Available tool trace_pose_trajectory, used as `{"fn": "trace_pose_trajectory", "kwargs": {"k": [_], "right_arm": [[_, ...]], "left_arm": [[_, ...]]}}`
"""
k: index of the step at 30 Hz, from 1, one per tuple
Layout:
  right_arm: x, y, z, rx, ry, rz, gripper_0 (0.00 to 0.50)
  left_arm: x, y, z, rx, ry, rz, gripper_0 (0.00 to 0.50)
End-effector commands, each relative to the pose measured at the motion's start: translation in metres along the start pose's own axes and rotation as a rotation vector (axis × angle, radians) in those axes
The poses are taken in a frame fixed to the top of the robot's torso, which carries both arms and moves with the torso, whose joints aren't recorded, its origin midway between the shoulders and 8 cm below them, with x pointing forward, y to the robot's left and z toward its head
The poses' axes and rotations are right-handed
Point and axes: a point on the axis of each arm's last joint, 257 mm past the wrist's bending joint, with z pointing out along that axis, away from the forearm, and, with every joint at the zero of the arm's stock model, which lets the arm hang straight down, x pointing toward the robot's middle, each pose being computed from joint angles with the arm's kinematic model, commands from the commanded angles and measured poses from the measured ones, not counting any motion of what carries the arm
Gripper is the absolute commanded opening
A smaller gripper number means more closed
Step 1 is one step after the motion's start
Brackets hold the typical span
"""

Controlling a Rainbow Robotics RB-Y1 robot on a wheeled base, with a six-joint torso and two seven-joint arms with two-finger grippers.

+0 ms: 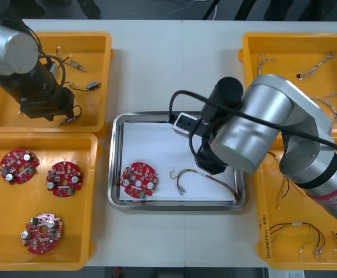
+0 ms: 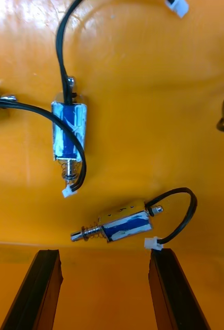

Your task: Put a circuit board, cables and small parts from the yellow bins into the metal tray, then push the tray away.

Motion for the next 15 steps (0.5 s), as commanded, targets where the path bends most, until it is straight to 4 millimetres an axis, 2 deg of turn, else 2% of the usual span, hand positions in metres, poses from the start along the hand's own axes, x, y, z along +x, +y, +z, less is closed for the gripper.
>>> {"fn": "trace_pose_trajectory", "kwargs": {"k": [1, 3, 5, 10, 15], "right_arm": [[-0.023, -0.026, -0.040, 0.021, -0.052, 0.101, 0.500], [-0.020, -0.035, -0.049, 0.025, -0.036, 0.137, 0.500], [-0.029, -0.049, -0.060, 0.037, -0.072, 0.181, 0.500], [-0.034, -0.079, -0.079, 0.057, -0.129, 0.266, 0.500], [-0.024, -0.112, -0.097, 0.067, -0.174, 0.370, 0.500]], "left_arm": [[-0.015, -0.018, -0.007, 0.009, -0.041, 0.150, 0.500], [-0.014, -0.019, -0.005, 0.010, -0.041, 0.154, 0.500], [-0.013, -0.022, -0.002, 0.013, -0.038, 0.158, 0.500], [-0.012, -0.025, 0.003, 0.023, -0.037, 0.153, 0.500], [-0.014, -0.028, 0.012, 0.027, -0.049, 0.157, 0.500]]}}
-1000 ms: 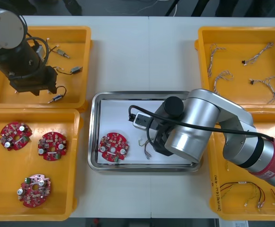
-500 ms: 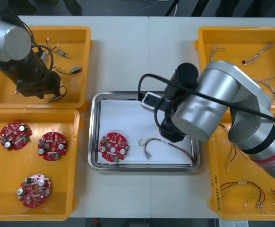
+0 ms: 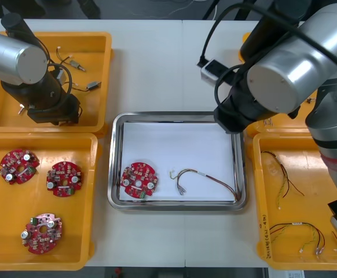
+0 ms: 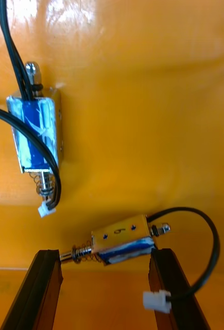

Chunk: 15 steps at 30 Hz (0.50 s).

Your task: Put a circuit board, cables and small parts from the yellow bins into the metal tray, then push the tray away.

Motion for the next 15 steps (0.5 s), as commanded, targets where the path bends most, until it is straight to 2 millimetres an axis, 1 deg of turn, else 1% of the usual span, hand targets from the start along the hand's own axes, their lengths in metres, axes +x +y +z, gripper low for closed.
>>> {"fn": "trace_pose_trajectory", "kwargs": {"k": [1, 3, 5, 6, 7, 8, 10, 12, 13, 14, 15], "right_arm": [[-0.024, -0.035, -0.037, 0.023, -0.114, 0.114, 0.500], [-0.019, -0.053, -0.042, 0.035, -0.119, 0.156, 0.500], [-0.014, -0.072, -0.047, 0.054, -0.123, 0.204, 0.500], [-0.013, -0.079, -0.049, 0.062, -0.125, 0.221, 0.500], [-0.009, -0.094, -0.052, 0.074, -0.126, 0.258, 0.500], [-0.007, -0.099, -0.053, 0.078, -0.124, 0.273, 0.500], [-0.001, -0.118, -0.056, 0.081, -0.121, 0.325, 0.500], [0.001, -0.132, -0.059, 0.083, -0.120, 0.361, 0.500], [0.002, -0.138, -0.060, 0.084, -0.118, 0.376, 0.500], [0.003, -0.146, -0.062, 0.086, -0.115, 0.395, 0.500], [0.003, -0.152, -0.063, 0.089, -0.113, 0.407, 0.500]], "left_arm": [[-0.018, -0.023, -0.004, 0.021, -0.050, 0.126, 0.500], [-0.019, -0.020, -0.002, 0.020, -0.050, 0.119, 0.500], [-0.018, -0.021, -0.002, 0.021, -0.049, 0.121, 0.500], [-0.018, -0.021, -0.002, 0.021, -0.050, 0.123, 0.500], [-0.018, -0.021, -0.001, 0.020, -0.048, 0.122, 0.500], [-0.018, -0.021, -0.001, 0.020, -0.049, 0.124, 0.500], [-0.018, -0.021, -0.002, 0.022, -0.048, 0.122, 0.500], [-0.017, -0.021, -0.001, 0.022, -0.046, 0.123, 0.495], [-0.017, -0.021, -0.001, 0.022, -0.046, 0.122, 0.409], [-0.018, -0.020, -0.001, 0.021, -0.047, 0.121, 0.238], [-0.017, -0.022, -0.001, 0.024, -0.047, 0.123, 0.147]]}}
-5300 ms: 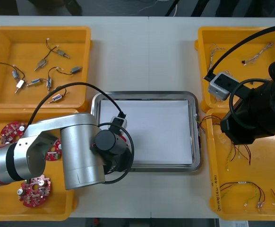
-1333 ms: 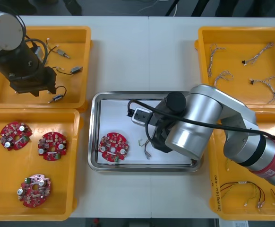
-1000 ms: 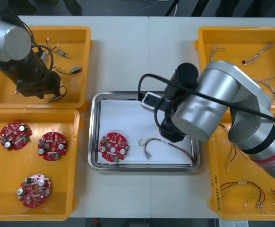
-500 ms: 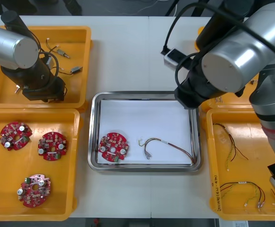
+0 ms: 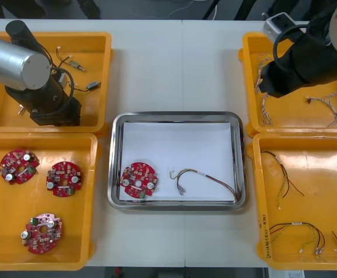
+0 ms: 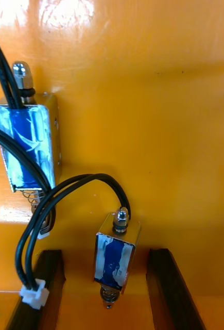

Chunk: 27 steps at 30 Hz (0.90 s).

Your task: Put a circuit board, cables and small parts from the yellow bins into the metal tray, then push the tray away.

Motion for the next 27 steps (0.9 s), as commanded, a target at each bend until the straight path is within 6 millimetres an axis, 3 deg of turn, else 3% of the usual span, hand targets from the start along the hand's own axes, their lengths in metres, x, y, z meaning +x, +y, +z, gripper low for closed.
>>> {"fn": "trace_pose_trajectory", "kwargs": {"k": [1, 7, 14, 23, 27], "right_arm": [[-0.028, -0.047, -0.028, 0.049, -0.043, 0.097, 0.500], [-0.028, -0.084, -0.033, 0.068, -0.025, 0.183, 0.500], [0.000, -0.128, -0.027, 0.100, 0.044, 0.282, 0.500], [0.027, -0.156, -0.018, 0.119, 0.118, 0.381, 0.500], [0.022, -0.169, -0.010, 0.136, 0.104, 0.418, 0.500]], "left_arm": [[-0.018, -0.023, -0.014, 0.028, -0.039, 0.123, 0.000], [-0.018, -0.023, -0.014, 0.031, -0.038, 0.121, 0.000], [-0.019, -0.027, -0.015, 0.043, -0.042, 0.124, 0.000], [-0.033, -0.032, -0.032, 0.064, -0.065, 0.118, 0.000], [-0.041, -0.030, -0.046, 0.087, -0.076, 0.099, 0.000]]}}
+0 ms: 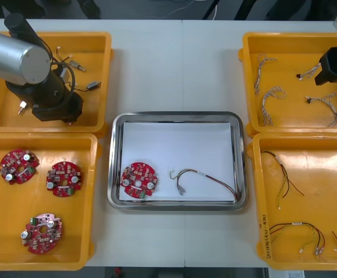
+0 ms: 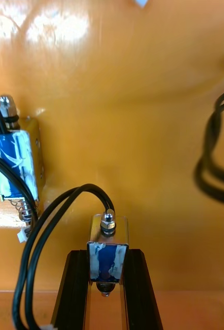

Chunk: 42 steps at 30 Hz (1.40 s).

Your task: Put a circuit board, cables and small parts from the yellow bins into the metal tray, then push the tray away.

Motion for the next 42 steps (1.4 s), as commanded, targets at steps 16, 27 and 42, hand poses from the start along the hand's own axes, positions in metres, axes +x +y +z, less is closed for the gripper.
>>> {"fn": "trace_pose_trajectory", "kwargs": {"k": [16, 27, 42], "right_arm": [[-0.065, -0.064, 0.010, 0.059, -0.171, 0.165, 0.500], [-0.080, -0.080, 0.030, 0.077, -0.189, 0.234, 0.500], [-0.059, -0.067, 0.080, 0.054, -0.126, 0.284, 0.500]], "left_arm": [[-0.042, -0.017, -0.110, 0.077, -0.036, 0.104, 0.000], [-0.022, -0.031, -0.144, 0.065, -0.028, 0.142, 0.000], [-0.010, -0.105, -0.148, 0.088, -0.125, 0.055, 0.000]]}}
